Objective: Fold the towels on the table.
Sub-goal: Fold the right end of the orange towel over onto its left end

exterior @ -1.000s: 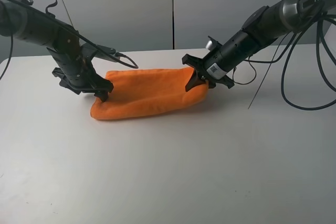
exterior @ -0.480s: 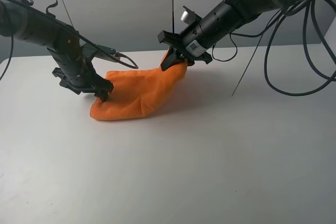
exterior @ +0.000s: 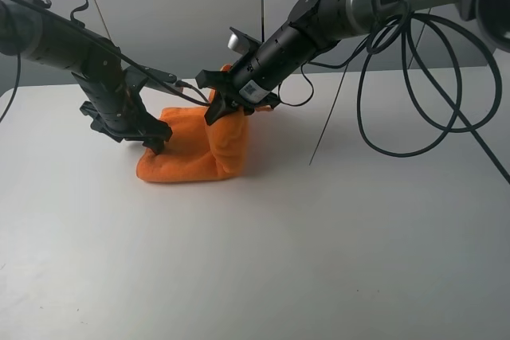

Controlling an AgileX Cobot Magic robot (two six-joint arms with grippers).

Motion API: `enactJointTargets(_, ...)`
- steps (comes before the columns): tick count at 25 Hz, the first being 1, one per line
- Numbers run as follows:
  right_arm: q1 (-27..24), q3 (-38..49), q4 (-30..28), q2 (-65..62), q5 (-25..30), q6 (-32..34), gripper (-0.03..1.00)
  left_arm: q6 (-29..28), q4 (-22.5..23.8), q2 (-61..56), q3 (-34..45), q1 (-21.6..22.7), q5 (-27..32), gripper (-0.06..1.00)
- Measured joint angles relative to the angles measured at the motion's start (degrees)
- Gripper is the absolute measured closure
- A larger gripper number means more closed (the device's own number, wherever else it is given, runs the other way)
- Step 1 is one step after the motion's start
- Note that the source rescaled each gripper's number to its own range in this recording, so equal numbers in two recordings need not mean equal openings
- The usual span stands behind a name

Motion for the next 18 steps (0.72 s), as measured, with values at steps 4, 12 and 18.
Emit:
enactJointTargets(4,0.0,-1.29,6.17,1.66,-0.04,-0.11,0.89,0.1,0.09,0.0,0.0,0.0,0.0,-0.06)
enactJointTargets(12,0.54,-1.29,15.68,2.55,-1.51,-4.05,0.89,-0.14,0.09,0.0,0.0,0.09,0.0,-0.06)
enactJointTargets(18,2.3,-1.29,16.92,2.69,-5.37,-5.87,0.89,-0.6,0.23,0.0,0.0,0.56,0.0,-0.06)
